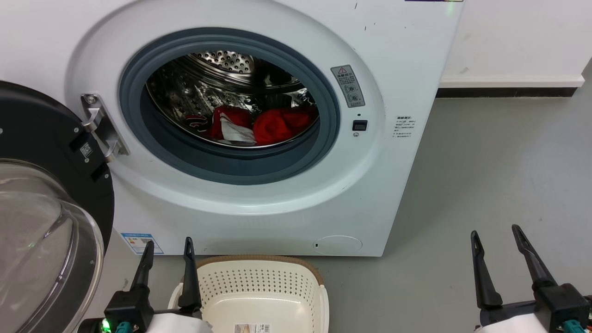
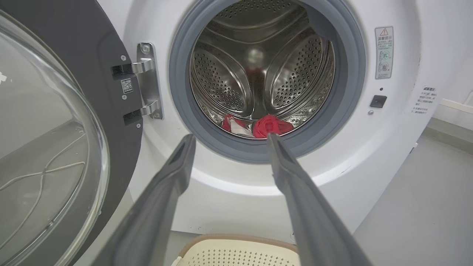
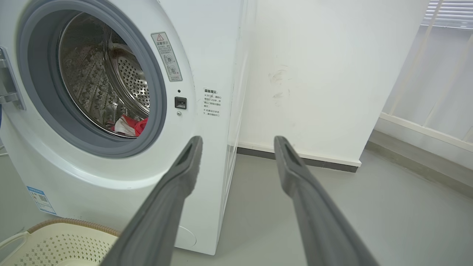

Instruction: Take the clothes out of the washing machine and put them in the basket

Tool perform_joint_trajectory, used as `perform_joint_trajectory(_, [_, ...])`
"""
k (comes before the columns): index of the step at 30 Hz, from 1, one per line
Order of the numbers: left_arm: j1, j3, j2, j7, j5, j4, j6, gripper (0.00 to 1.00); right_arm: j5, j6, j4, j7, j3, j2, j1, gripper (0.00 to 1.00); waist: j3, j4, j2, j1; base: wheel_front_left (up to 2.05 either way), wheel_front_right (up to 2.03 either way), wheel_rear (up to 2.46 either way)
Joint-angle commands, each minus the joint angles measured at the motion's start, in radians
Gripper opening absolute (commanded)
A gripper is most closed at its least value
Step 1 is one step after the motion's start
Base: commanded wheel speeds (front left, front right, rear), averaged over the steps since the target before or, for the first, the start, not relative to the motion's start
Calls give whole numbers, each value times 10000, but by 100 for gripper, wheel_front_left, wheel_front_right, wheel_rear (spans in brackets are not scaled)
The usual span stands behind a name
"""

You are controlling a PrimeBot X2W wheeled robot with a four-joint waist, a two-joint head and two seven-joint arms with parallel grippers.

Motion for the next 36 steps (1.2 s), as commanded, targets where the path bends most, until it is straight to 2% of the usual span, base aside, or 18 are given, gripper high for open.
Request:
perform_joint_trajectory(1, [119,-20,12,-82,139,-2,61,100,-170,-3,-65,-72,-4,6,119,100,-4,-3,-1,0,0,0,0])
perform_joint_trajectory(22, [14,40,12,-69,100,250,90,100,169,-3,95,-60,-30,6,87,100,1,0,-1,0,0,0,0])
perform_joint_trajectory(27, [-344,117,11,-66,213,428,-55,100,187,-3,84,-60,-6,6,-31,100,143,-39,-1,0,0,0,0])
perform_joint_trajectory(36, [-2549,357,259,-57,737,1897,-839,100,268,-3,-48,-60,123,6,-574,100,1113,-375,-1,0,0,0,0])
